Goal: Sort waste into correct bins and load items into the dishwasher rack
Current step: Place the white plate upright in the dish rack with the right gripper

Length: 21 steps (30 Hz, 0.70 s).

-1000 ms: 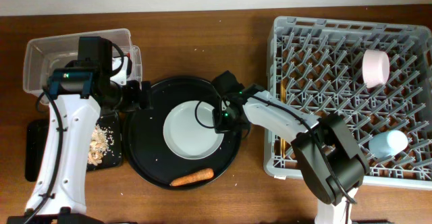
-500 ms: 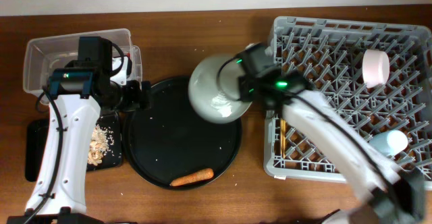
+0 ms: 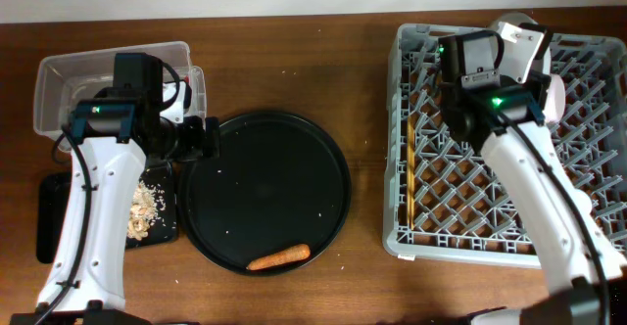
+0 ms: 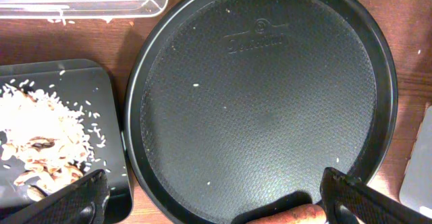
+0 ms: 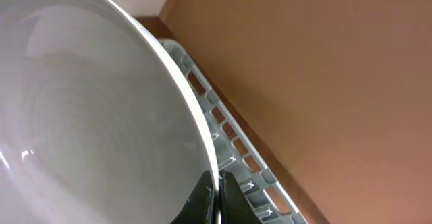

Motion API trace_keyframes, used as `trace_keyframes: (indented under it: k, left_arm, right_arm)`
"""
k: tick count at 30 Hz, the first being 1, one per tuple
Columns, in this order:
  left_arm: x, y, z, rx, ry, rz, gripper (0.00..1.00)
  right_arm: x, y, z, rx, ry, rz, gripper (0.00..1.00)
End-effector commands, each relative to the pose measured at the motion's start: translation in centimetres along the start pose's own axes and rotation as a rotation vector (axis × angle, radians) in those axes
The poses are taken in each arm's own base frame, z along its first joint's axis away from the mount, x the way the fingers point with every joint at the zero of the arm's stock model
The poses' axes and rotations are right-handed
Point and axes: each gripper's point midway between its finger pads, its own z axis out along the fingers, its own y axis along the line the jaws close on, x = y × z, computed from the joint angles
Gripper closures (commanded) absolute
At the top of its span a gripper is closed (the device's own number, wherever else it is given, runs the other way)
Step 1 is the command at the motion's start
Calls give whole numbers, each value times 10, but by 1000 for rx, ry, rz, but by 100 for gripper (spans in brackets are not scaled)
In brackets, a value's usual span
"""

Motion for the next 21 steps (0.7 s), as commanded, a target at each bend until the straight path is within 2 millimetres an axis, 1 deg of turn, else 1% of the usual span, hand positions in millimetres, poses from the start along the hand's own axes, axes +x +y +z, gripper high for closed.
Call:
trace_keyframes:
  k: [1, 4, 7, 8, 10, 13, 15, 16, 17, 18, 19, 20, 21]
  left_arm:
    - [-2, 0, -6, 2, -22, -11, 1]
    - [-2, 0, -6, 1, -21, -11, 1]
    - [-2, 0, -6, 1, -21, -11, 1]
    - [-2, 0, -6, 1, -21, -11, 1]
    - [-2, 0, -6, 1, -21, -11, 1]
    - [-2, 0, -6, 2, -22, -11, 1]
    - [-2, 0, -6, 1, -21, -11, 1]
    - [-2, 0, -6, 1, -21, -11, 1]
    - [-2, 1, -6, 1, -19, -11, 1]
    - [-1, 1, -6, 1, -18, -12, 1]
    - [-1, 1, -6, 1, -18, -12, 1]
    - [-2, 0, -6, 1, -18, -12, 1]
    - [-2, 0, -6, 1, -18, -12, 1]
  right_arm:
    - [22, 29, 13, -27, 53, -73, 96]
    - [45, 62, 20, -107, 119, -147, 96]
    - [60, 88, 17, -184, 160, -195, 96]
    - [64, 97, 12, -226, 171, -206, 96]
    - [68, 106, 2, -274, 175, -222, 96]
    - [69, 121, -26, -324, 136, -273, 96]
    - [71, 126, -38, -343, 123, -305, 95]
    - [74, 127, -41, -348, 124, -321, 90]
    - [77, 127, -45, -350, 132, -322, 78]
    - [80, 125, -47, -345, 146, -303, 64]
    - [81, 121, -48, -341, 159, -275, 34]
    - [81, 117, -49, -345, 163, -267, 15]
    - [79, 114, -51, -353, 162, -259, 10]
